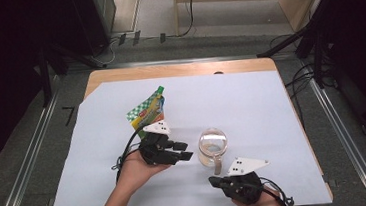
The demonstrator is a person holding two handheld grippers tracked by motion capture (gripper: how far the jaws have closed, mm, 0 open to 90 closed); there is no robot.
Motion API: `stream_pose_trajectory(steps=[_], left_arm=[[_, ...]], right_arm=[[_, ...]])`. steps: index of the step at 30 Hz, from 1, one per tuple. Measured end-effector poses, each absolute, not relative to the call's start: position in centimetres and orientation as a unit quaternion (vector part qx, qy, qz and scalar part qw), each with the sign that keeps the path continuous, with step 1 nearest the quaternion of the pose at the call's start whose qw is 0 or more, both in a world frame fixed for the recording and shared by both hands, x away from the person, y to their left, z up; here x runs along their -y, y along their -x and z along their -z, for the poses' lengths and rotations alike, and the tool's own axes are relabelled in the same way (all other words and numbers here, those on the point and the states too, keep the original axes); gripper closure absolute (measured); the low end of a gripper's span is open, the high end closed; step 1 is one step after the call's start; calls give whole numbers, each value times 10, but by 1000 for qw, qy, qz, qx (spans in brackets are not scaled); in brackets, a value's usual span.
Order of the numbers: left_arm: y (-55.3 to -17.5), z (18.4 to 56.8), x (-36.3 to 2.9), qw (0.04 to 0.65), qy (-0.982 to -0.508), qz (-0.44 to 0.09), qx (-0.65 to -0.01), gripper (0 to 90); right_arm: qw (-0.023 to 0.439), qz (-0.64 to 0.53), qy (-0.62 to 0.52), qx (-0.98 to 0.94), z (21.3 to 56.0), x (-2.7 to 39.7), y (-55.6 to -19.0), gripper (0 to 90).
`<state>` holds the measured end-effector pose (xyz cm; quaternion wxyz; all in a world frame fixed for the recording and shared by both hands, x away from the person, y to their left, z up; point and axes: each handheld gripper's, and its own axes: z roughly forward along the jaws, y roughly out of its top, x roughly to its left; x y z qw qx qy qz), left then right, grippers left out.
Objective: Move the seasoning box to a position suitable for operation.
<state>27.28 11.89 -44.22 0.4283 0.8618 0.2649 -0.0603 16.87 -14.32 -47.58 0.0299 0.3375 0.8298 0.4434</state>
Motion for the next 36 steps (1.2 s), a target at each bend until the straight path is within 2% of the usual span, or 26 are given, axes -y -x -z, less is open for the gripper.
stream_pose_trajectory(steps=[13,36], left_arm=[[-273,444,-118,425,-864,48,-264,501],[-272,446,-116,428,-866,39,-254,467]], right_arm=[[52,-434,-346,-830,492,131,-176,900],[56,-435,-341,-831,497,149,-183,900]])
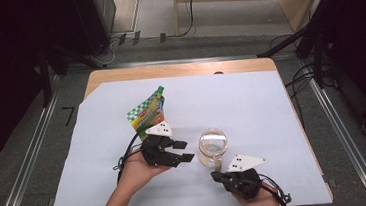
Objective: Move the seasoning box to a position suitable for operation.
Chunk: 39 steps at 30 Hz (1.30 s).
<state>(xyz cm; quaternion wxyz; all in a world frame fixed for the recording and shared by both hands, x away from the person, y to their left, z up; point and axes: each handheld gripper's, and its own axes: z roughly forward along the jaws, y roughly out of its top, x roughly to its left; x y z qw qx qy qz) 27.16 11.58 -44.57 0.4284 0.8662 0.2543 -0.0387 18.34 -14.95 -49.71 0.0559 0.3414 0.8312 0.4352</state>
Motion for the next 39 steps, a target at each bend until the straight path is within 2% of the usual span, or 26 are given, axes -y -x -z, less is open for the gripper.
stream_pose_trajectory(steps=[31,39], left_arm=[[-272,448,-115,423,-869,39,-255,458],[-272,449,-115,421,-869,39,-257,458]], right_arm=[[57,-428,-370,-823,497,164,-184,900],[64,-448,-351,-820,493,153,-186,900]])
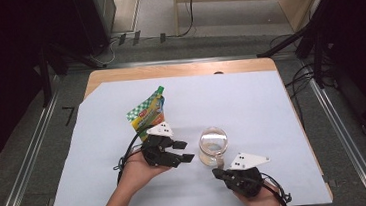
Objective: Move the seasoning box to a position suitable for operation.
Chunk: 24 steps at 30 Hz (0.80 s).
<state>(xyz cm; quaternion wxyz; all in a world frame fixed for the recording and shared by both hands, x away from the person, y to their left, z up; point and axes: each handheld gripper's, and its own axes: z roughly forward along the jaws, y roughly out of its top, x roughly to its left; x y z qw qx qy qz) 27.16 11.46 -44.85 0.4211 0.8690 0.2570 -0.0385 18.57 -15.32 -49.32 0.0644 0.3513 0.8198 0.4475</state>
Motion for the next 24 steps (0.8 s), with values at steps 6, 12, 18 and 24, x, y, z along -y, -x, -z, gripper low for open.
stream_pose_trajectory(steps=[6,12,18,24], left_arm=[[-272,449,-115,421,-869,39,-257,456],[-271,450,-114,419,-870,39,-257,456],[-271,451,-112,415,-873,40,-255,455],[-270,451,-111,415,-872,42,-256,458]], right_arm=[[70,-442,-364,-817,494,161,-188,900],[72,-440,-384,-809,494,177,-195,900],[74,-436,-405,-800,492,189,-203,900],[77,-439,-413,-794,490,198,-210,900]])
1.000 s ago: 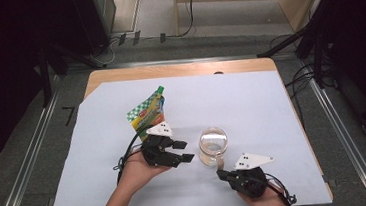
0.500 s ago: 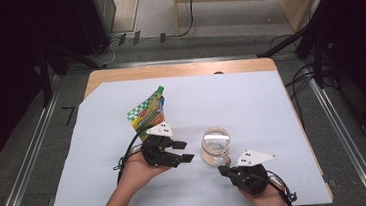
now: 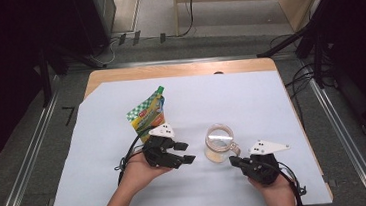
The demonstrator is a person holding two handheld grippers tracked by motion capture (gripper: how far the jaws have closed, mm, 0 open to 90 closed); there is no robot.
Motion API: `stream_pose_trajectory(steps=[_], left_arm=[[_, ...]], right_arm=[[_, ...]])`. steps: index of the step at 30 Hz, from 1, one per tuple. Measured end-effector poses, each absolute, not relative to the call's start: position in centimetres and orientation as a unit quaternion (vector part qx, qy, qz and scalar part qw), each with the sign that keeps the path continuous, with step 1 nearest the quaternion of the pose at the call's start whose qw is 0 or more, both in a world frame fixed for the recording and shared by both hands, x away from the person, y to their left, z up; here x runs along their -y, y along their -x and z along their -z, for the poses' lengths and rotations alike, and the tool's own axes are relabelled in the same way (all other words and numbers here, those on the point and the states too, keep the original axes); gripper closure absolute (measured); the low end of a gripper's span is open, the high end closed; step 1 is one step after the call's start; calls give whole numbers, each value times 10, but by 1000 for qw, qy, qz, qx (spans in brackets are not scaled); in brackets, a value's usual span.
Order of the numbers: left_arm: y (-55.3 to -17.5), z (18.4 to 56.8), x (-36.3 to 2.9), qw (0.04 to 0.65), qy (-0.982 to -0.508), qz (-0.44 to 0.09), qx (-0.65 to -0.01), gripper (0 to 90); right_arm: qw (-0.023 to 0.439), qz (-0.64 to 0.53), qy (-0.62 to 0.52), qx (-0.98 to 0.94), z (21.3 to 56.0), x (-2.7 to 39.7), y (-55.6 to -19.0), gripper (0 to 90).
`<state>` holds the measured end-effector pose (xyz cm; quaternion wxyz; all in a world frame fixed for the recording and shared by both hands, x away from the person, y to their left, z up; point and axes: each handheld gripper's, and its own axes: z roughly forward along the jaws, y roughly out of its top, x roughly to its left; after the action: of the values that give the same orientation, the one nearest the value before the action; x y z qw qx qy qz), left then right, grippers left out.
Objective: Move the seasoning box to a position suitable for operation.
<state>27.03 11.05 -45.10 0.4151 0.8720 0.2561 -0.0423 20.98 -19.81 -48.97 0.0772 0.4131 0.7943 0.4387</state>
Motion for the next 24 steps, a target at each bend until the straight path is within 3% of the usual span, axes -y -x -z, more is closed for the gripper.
stream_pose_trajectory(steps=[24], left_arm=[[-269,455,-105,413,-875,41,-249,452]], right_arm=[[71,-437,-436,-784,488,222,-268,900]])
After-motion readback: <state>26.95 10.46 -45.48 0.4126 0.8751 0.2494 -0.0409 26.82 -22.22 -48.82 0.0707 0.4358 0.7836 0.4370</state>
